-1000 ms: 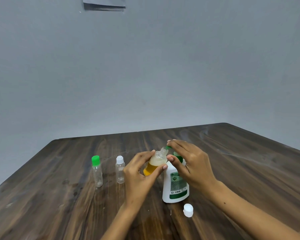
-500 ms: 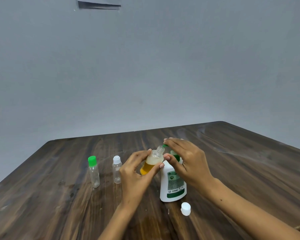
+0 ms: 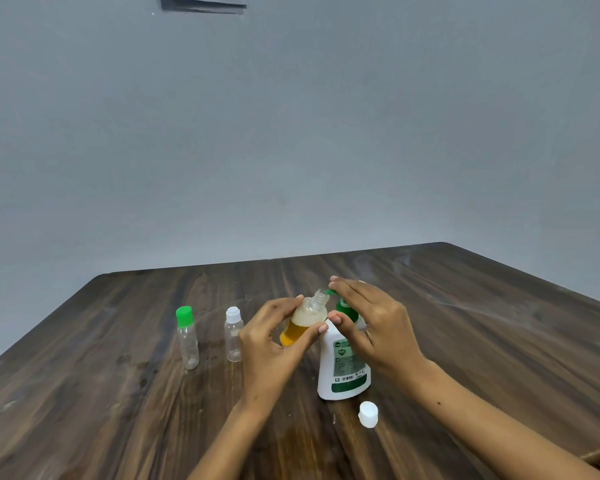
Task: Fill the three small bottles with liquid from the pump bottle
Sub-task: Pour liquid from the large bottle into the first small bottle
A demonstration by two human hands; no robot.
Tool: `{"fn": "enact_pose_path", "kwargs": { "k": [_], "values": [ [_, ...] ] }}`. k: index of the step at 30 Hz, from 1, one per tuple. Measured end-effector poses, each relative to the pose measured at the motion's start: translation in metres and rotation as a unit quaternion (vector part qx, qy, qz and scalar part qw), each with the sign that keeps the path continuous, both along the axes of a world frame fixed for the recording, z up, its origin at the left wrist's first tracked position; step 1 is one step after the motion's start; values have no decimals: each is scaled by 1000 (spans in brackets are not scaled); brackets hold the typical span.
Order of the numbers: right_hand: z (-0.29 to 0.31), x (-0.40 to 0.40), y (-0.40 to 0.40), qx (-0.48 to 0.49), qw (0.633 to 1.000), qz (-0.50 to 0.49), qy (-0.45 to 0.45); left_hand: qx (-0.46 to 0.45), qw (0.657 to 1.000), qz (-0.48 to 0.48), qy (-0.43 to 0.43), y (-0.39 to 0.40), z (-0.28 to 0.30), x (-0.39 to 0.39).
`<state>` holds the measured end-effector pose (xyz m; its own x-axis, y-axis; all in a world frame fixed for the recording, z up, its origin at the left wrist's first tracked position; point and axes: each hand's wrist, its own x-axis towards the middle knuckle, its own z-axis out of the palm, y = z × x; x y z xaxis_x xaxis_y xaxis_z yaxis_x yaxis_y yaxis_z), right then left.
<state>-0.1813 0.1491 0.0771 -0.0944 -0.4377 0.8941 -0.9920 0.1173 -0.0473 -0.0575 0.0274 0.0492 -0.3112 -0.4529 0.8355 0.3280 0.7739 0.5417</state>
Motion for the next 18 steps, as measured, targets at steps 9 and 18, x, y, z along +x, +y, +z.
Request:
{"fn": "enact_pose_path", "kwargs": {
  "k": [9,18],
  "values": [
    [5,5,-3,1,1000,-19,0,0,1000,5,-1,1,2,1],
    [13,7,0,-6,1000,-9,0,-5,1000,25,-5,1,1,1]
  ]
}}
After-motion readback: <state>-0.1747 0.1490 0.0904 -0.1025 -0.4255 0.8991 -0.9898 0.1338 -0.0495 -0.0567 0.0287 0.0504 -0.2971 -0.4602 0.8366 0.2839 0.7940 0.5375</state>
